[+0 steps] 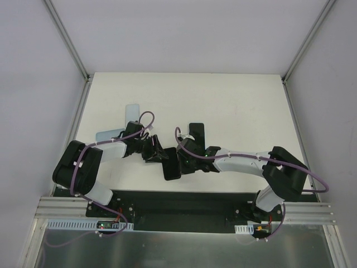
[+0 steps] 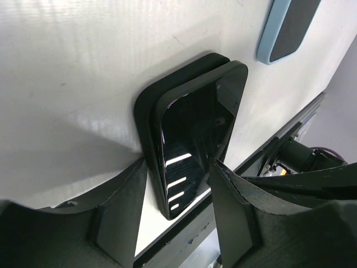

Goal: Put the phone into the phone case

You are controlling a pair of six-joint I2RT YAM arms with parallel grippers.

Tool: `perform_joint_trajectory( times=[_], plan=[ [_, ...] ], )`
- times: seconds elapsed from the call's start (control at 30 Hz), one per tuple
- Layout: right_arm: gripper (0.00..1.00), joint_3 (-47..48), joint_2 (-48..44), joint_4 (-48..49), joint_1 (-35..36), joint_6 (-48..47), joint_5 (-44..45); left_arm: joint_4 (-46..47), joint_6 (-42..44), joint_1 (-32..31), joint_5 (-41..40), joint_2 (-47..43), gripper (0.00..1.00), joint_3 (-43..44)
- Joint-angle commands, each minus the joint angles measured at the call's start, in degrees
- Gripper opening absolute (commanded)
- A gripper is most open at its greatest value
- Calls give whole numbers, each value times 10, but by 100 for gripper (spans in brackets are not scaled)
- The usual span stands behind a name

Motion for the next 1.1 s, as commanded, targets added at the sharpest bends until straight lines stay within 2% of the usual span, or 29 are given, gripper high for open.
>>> perform_joint_trajectory(
  times=[0.0,0.1,0.23,0.37,0.57,0.73,0.9,1.07],
  plan=[
    [7,-7,9,28,2,21,-7,22,14,-26,14,21,48,17],
    [6,-15,31,24,1,30,-3,26,12,-33,16,26,48,20],
    [7,-24,24,23,1,32,2,26,21,-49,15,17,53,21],
    [8,-20,-13,1,1,25,20,26,16,-52,4,5,59,16],
    [11,-9,-67,-39,-1,-3,55,7,22,-53,-21,-18,61,14],
    [22,-21,-94,-40,-26,-23,65,-38,42,-53,-55,-20,56,31],
    [39,-36,-99,-4,-63,-43,-2,-70,47,-52,-61,-11,54,55],
    [44,-42,-60,54,-90,-54,-63,-71,38,-53,-64,-3,55,65]
  ],
)
